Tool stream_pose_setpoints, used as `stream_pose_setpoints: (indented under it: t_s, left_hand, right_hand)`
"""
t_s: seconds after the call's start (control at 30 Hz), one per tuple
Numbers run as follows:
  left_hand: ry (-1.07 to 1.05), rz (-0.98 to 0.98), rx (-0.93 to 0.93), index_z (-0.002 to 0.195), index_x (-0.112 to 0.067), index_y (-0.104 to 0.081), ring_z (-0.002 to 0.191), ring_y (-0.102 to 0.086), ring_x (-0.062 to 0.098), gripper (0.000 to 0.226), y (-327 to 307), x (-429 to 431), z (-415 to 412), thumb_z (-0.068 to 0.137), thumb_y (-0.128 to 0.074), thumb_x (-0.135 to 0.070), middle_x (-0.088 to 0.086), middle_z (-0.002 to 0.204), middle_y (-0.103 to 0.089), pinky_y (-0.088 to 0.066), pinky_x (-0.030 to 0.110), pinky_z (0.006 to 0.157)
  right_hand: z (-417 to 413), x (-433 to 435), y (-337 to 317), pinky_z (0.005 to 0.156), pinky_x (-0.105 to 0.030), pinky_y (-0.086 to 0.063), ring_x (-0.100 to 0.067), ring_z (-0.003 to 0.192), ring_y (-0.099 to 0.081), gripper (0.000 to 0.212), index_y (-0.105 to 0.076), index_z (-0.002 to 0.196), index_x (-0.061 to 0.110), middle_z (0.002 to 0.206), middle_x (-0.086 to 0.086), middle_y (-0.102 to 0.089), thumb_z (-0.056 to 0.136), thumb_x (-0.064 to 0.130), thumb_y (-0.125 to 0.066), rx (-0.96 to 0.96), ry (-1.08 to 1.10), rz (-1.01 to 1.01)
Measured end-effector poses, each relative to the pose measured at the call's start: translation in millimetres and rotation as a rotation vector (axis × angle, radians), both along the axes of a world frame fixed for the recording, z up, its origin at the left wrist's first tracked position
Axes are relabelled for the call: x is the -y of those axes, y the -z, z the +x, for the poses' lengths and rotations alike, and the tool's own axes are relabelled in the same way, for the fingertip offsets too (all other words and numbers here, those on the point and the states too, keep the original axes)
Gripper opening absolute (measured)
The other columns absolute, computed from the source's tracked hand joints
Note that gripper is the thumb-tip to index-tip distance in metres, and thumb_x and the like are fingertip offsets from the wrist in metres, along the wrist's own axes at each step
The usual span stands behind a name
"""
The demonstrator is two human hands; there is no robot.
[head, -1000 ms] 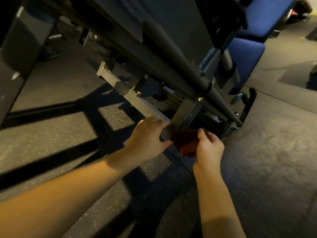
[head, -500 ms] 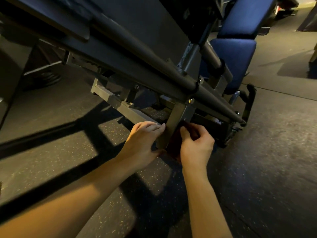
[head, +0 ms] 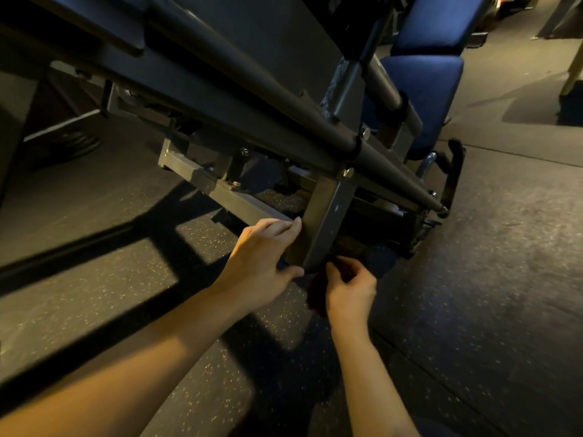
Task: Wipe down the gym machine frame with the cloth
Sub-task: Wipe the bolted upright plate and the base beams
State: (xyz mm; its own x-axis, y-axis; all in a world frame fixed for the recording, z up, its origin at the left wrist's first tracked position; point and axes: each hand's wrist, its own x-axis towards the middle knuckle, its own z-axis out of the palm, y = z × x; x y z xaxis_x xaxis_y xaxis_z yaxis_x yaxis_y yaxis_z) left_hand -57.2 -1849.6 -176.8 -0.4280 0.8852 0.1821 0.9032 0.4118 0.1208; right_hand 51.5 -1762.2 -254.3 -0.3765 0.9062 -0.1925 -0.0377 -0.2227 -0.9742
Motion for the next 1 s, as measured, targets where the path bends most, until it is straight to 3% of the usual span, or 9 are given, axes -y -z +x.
stream_pose_setpoints:
  t_s: [0.17, 0.3, 0.37, 0.47, 0.67, 0.8, 0.87, 0.93, 1.0]
  left_hand:
    - [0.015, 0.014, -0.027, 0.16, -0.026, -0.026, 0.146, -0.025, 0.006, 0.083, 2, -1, 0, 0.091, -0.072, -0.031, -0.011, 0.157, -0.039, -0.013, 0.025, 0.118]
    - [-0.014, 0.017, -0.007, 0.161, -0.027, -0.022, 0.146, -0.025, 0.007, 0.084, 3, -1, 2, 0.093, -0.07, -0.036, -0.011, 0.157, -0.036, -0.021, 0.027, 0.12]
    - [-0.014, 0.012, -0.016, 0.161, -0.028, -0.022, 0.146, -0.024, 0.006, 0.084, 4, -2, 2, 0.092, -0.07, -0.038, -0.012, 0.158, -0.035, -0.017, 0.024, 0.117]
    - [-0.017, 0.013, -0.04, 0.161, -0.028, -0.023, 0.146, -0.026, 0.006, 0.087, 6, -2, 0, 0.09, -0.074, -0.03, -0.012, 0.157, -0.037, -0.017, 0.022, 0.115]
    - [-0.037, 0.021, -0.037, 0.161, -0.03, -0.018, 0.147, -0.023, 0.007, 0.085, 7, -2, 3, 0.094, -0.068, -0.039, -0.012, 0.16, -0.032, -0.017, 0.024, 0.117]
    - [-0.025, 0.016, -0.015, 0.161, -0.029, -0.019, 0.148, -0.023, 0.007, 0.086, 6, -2, 2, 0.093, -0.07, -0.036, -0.012, 0.161, -0.032, -0.021, 0.028, 0.12]
    - [-0.03, 0.007, -0.029, 0.162, -0.029, -0.018, 0.148, -0.023, 0.008, 0.086, 5, -3, 3, 0.093, -0.069, -0.037, -0.012, 0.161, -0.031, -0.02, 0.027, 0.12]
    - [-0.049, 0.002, -0.04, 0.161, -0.03, -0.017, 0.149, -0.022, 0.008, 0.085, 6, -3, 4, 0.094, -0.068, -0.039, -0.011, 0.162, -0.03, -0.019, 0.029, 0.12]
    - [-0.055, 0.003, -0.035, 0.161, -0.03, -0.018, 0.149, -0.022, 0.008, 0.085, 6, -2, 4, 0.093, -0.069, -0.039, -0.011, 0.161, -0.031, -0.021, 0.033, 0.123]
  right_hand:
    - [-8, -6, -25, 0.082, -0.008, -0.047, 0.006, 0.105, -0.059, 0.019, -0.061, 0.109, 0.037, 0.113, 0.017, -0.062, 0.097, 0.023, -0.065, -0.101, 0.102, 0.16]
    - [-8, -14, -8, 0.085, -0.014, -0.05, -0.004, 0.11, -0.062, 0.021, -0.064, 0.118, 0.025, 0.119, 0.006, -0.065, 0.098, 0.018, -0.064, -0.035, 0.089, 0.112]
    - [-7, -10, -6, 0.085, -0.015, -0.054, 0.001, 0.107, -0.062, 0.021, -0.064, 0.114, 0.029, 0.116, 0.009, -0.065, 0.097, 0.016, -0.065, -0.067, 0.093, 0.096]
    - [-15, -4, -30, 0.083, -0.005, -0.049, 0.014, 0.1, -0.058, 0.025, -0.057, 0.103, 0.041, 0.111, 0.016, -0.06, 0.097, 0.019, -0.066, -0.125, 0.152, 0.22]
    - [-13, -20, -8, 0.098, -0.024, -0.052, -0.001, 0.107, -0.06, 0.025, -0.064, 0.122, 0.022, 0.118, 0.007, -0.064, 0.098, 0.019, -0.064, -0.017, 0.141, 0.173]
    - [-19, -27, -40, 0.091, -0.009, -0.05, 0.004, 0.106, -0.061, 0.019, -0.064, 0.117, 0.027, 0.112, 0.013, -0.066, 0.098, 0.023, -0.065, -0.141, 0.204, 0.298]
    - [-22, -34, -38, 0.093, -0.013, -0.05, 0.004, 0.105, -0.061, 0.018, -0.064, 0.116, 0.028, 0.111, 0.013, -0.065, 0.099, 0.024, -0.064, -0.131, 0.223, 0.299]
    - [-15, -37, -26, 0.098, -0.025, -0.053, 0.004, 0.102, -0.061, 0.018, -0.065, 0.116, 0.027, 0.109, 0.013, -0.066, 0.098, 0.022, -0.065, -0.069, 0.181, 0.249]
    - [-10, -31, -23, 0.095, -0.025, -0.055, 0.001, 0.102, -0.063, 0.017, -0.067, 0.113, 0.028, 0.108, 0.013, -0.067, 0.097, 0.021, -0.066, -0.06, 0.138, 0.235]
